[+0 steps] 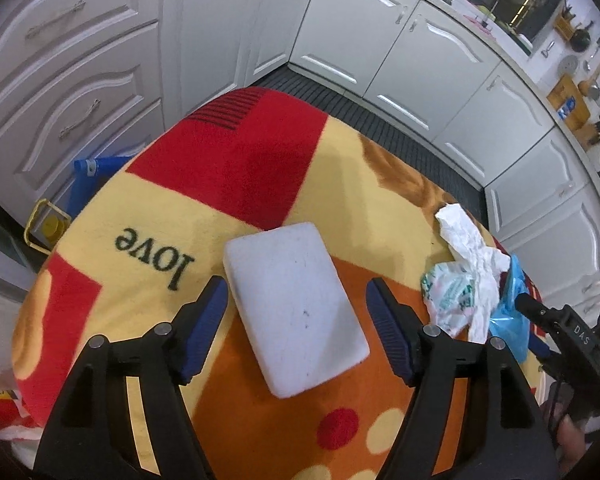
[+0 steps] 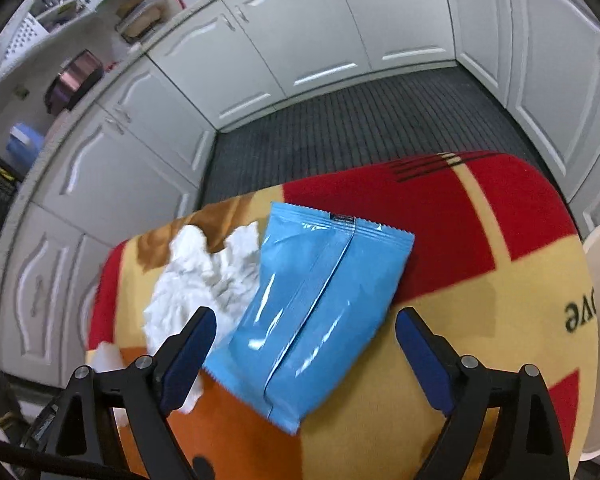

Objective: Collect trash
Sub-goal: 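Grasp the white sponge block with the left tool while the right tool grasps the blue packet, then carry the white block and blue packet over the beige bin with both tools, then open both tools to drop block and packet into the beige bin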

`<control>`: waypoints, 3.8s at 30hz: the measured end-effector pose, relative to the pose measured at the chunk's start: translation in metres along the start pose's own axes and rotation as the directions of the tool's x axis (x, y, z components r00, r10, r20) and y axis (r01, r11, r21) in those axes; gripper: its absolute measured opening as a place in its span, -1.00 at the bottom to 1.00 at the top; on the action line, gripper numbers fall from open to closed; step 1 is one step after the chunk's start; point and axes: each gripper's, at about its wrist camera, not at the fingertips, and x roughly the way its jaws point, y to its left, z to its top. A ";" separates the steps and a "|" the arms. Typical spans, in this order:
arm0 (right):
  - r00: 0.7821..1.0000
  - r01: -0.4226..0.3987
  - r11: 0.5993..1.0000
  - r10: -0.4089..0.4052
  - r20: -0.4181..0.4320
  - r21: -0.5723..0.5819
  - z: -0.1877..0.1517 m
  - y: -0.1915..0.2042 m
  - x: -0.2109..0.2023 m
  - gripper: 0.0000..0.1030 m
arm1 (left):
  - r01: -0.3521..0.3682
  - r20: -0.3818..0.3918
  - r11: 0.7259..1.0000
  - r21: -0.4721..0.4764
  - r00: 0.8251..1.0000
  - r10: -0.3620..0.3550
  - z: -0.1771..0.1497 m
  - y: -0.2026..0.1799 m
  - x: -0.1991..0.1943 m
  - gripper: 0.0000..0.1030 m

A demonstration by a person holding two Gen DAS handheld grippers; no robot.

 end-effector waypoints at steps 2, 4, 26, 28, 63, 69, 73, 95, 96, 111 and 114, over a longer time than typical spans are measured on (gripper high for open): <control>1.000 -0.009 1.000 0.010 -0.014 0.016 0.001 -0.001 0.007 0.74 | -0.021 -0.002 1.000 -0.004 1.000 0.021 0.000 0.000 0.005 0.38; 1.000 -0.001 1.000 0.001 -0.008 0.002 0.001 0.001 0.009 0.74 | -0.029 -0.010 0.999 -0.012 1.000 0.029 0.001 0.002 0.012 0.38; 0.993 -0.087 0.977 0.100 0.056 -0.195 -0.055 -0.019 -0.070 0.11 | 0.066 0.052 0.967 0.248 0.995 -0.081 -0.052 -0.056 -0.036 0.21; 0.995 -0.072 0.975 0.085 0.054 -0.212 -0.064 -0.024 -0.076 0.11 | 0.081 0.046 0.953 0.293 0.994 -0.099 -0.066 -0.074 -0.042 0.21; 0.968 0.176 0.984 -0.169 0.185 -0.025 -0.115 -0.211 -0.180 0.11 | 0.225 -0.077 0.695 0.683 0.968 -0.238 -0.209 -0.303 -0.041 0.21; 0.966 0.198 0.980 -0.198 0.164 0.015 -0.117 -0.237 -0.177 0.11 | 0.256 -0.117 0.670 0.697 0.962 -0.246 -0.220 -0.330 -0.029 0.21; 0.963 0.213 0.976 -0.218 0.158 0.047 -0.119 -0.255 -0.173 0.11 | 0.258 -0.128 0.652 0.713 0.962 -0.241 -0.227 -0.345 -0.020 0.22; 0.963 0.225 0.961 -0.244 0.114 0.162 -0.114 -0.309 -0.156 0.19 | 0.331 -0.207 0.601 0.727 0.941 -0.269 -0.239 -0.375 0.003 0.31; 0.963 0.221 0.961 -0.242 0.115 0.168 -0.114 -0.310 -0.156 0.19 | 0.333 -0.209 0.602 0.726 0.941 -0.268 -0.239 -0.375 0.003 0.32; 0.970 0.203 0.953 -0.227 0.089 0.224 -0.116 -0.322 -0.153 0.39 | 0.362 -0.240 0.625 0.692 0.931 -0.274 -0.237 -0.368 0.010 0.40; 0.969 0.199 0.953 -0.227 0.101 0.228 -0.117 -0.322 -0.156 0.41 | 0.356 -0.235 0.626 0.694 0.933 -0.271 -0.237 -0.368 0.011 0.40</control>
